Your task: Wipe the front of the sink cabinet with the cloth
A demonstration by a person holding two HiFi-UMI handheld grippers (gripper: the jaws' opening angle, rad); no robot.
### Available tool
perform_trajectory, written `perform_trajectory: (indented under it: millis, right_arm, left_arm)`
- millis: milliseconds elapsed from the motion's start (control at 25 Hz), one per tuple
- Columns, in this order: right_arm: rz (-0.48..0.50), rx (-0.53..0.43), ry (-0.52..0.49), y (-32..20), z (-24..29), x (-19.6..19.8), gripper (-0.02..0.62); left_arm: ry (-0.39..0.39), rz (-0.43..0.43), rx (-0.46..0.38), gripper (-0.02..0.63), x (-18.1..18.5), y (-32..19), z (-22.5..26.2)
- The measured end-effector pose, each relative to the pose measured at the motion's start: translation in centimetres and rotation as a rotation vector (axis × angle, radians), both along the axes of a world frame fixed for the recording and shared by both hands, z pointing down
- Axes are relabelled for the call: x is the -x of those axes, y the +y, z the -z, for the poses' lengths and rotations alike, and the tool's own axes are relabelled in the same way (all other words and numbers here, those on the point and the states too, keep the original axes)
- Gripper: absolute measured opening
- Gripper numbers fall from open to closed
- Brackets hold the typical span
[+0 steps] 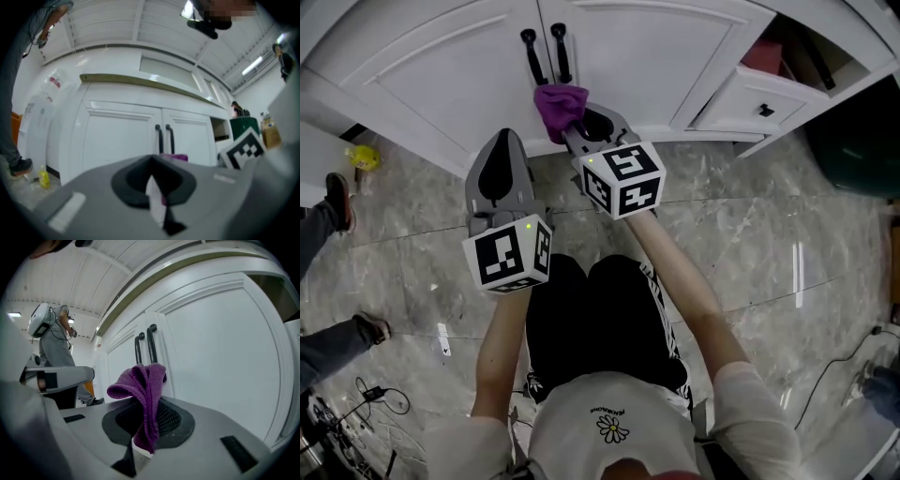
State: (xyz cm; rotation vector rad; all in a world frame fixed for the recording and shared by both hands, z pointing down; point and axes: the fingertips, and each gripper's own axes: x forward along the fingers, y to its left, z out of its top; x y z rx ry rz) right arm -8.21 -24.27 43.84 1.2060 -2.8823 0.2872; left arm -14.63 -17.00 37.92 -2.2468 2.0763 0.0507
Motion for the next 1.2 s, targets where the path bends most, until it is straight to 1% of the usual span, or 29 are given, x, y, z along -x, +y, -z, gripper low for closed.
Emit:
perform_trajectory:
  millis: [160, 400, 560, 640, 720, 840, 1040, 1200]
  right_arm:
    - [-0.025, 0.004, 0.016, -1.4, -0.3, 0.9, 0.052]
    - [-0.060, -0.001, 0.034, -2.4, -0.4, 0.3, 0.052]
    - [-0.085, -0.005, 0.038, -2.8, -0.8, -1.6, 0.052]
    - [-0.097, -0.023, 0.066, -3.1, -1.0, -2.8, 0.052]
    - [-0.136, -0.033, 0.083, -3.5, -1.0, -4.5, 0.052]
    - [-0.202, -0.025, 0.056, -4.5, -0.3, -8.1, 0.052]
    - [-0.291, -0.051, 0.061, -5.3, 1.1, -13.6, 0.052]
    - [-0.389, -0.045, 0.062, -5.9, 1.5, -18.3, 0.052]
  left_arm:
    - [-0.007, 0.007, 0.007, 0.005, 0.5, 0.1, -0.3]
    - [-0.004, -0.002, 0.007, 0.005, 0.2, -0.1, -0.4]
    - [-0.007, -0.017, 0.002, 0.005, -0.3, -0.1, -0.3]
    - [-0.003, -0.017, 0.000, 0.005, -0.3, -0.2, -0.1]
    - [0.000, -0.015, -0.007, 0.005, -0.4, -0.2, 0.1]
    - [0.002, -0.019, -0.018, 0.005, -0.7, -0.2, 0.5]
    - [0.000, -0.025, -0.030, 0.005, -1.3, -0.2, 0.8]
    - [0.000, -0.022, -0.044, 0.005, -1.6, -0.2, 1.3]
